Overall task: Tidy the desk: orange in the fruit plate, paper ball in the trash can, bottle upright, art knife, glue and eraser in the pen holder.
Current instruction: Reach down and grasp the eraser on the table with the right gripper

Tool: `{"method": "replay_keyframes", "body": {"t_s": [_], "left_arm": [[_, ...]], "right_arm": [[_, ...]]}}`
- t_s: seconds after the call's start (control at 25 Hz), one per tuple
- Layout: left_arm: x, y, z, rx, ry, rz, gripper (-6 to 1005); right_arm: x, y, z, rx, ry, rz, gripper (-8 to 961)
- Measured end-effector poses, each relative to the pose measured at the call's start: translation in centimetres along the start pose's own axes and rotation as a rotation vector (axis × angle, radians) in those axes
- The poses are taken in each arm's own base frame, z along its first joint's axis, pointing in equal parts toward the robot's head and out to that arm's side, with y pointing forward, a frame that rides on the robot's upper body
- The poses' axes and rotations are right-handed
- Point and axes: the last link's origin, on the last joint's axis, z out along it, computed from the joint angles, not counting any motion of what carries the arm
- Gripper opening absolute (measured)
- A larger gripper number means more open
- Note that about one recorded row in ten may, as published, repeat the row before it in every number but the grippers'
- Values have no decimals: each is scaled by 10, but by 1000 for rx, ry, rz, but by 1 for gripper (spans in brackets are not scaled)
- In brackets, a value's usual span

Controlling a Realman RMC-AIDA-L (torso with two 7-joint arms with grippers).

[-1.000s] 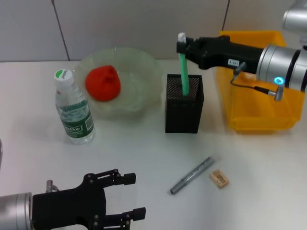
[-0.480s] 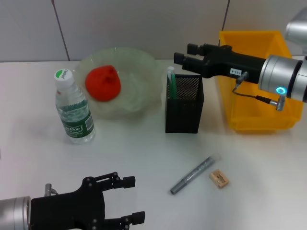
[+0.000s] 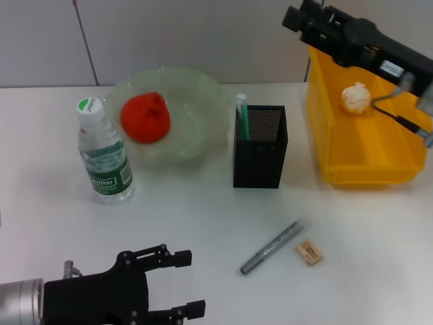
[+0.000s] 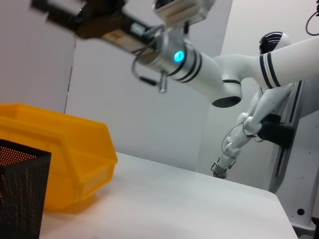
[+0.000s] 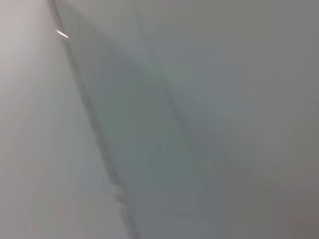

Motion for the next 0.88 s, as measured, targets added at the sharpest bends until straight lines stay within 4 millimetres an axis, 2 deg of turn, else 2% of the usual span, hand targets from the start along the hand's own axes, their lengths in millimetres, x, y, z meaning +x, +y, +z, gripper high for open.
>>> {"method": "replay_keyframes", "body": {"t_s": [0.16, 0.2, 0.32, 0.36, 0.56, 0.88], "left_arm": [[1, -1, 2, -2, 1, 1, 770], [1, -1, 2, -1, 0, 1, 770], [1, -1, 2, 0, 2, -2, 770], [1, -1, 3, 3, 6, -5, 769], [1, -2, 3, 14, 17, -8, 769], [0, -1, 1, 21, 18, -8, 768]], "right_arm": [[-12, 24, -21, -184, 53, -39, 633], [-12, 24, -21, -184, 53, -39, 633], [-16, 30, -32, -259, 182, -47, 633], [-15, 34, -39, -310, 287, -45, 633], [-10, 40, -46, -373, 460, -58, 632], [-3, 36, -48, -358, 617, -60, 632]]}}
